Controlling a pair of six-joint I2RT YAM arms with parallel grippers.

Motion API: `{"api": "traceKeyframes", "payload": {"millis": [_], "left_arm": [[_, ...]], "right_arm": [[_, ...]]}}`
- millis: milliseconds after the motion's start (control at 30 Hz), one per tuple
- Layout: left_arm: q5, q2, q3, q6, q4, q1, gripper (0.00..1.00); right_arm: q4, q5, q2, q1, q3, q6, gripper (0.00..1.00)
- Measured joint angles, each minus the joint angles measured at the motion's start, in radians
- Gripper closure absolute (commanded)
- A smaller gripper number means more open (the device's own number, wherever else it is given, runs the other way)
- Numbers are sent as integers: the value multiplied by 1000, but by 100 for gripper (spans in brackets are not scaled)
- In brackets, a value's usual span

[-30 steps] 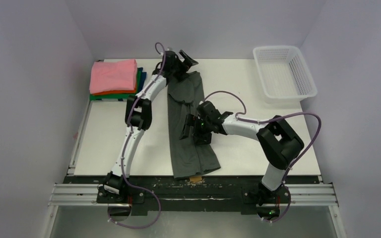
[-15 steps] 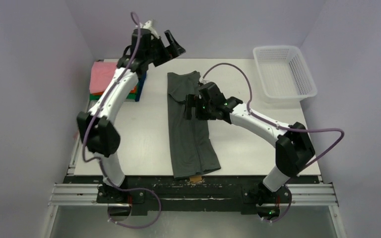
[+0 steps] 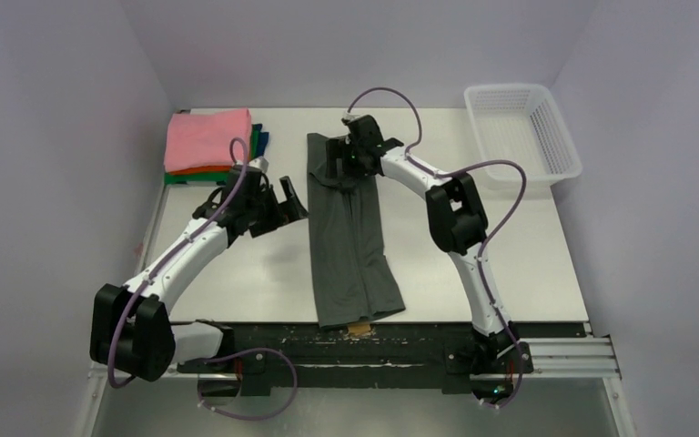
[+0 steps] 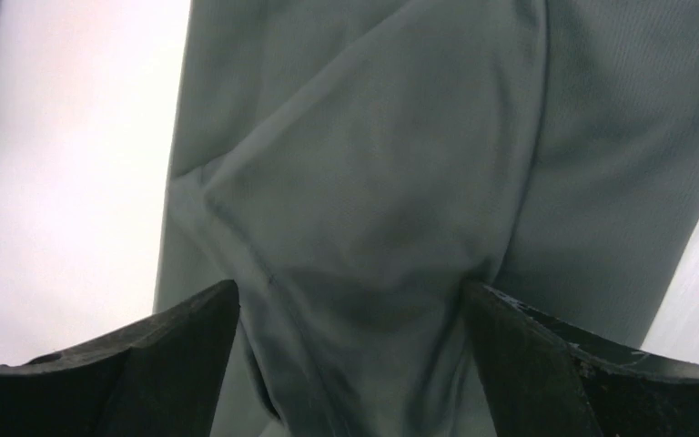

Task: Fold and stack the t-shirts
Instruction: Rotate the tshirt 90 degrees

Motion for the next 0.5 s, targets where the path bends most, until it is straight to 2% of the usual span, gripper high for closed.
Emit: {"api": "traceKeyframes", "payload": {"millis": [133,300,500], "left_arm": [[8,-46,-85,-14,-28,-3,0],[50,-103,-127,-25,-23,-11,0],[97,-99,-156,-43,-25,-41,0]], "right_arm": [[-7,-11,103,-21,142,-19,8],[40,-35,93,-57,86,2,8],[99,-53,58,-125,11,32,8]]}}
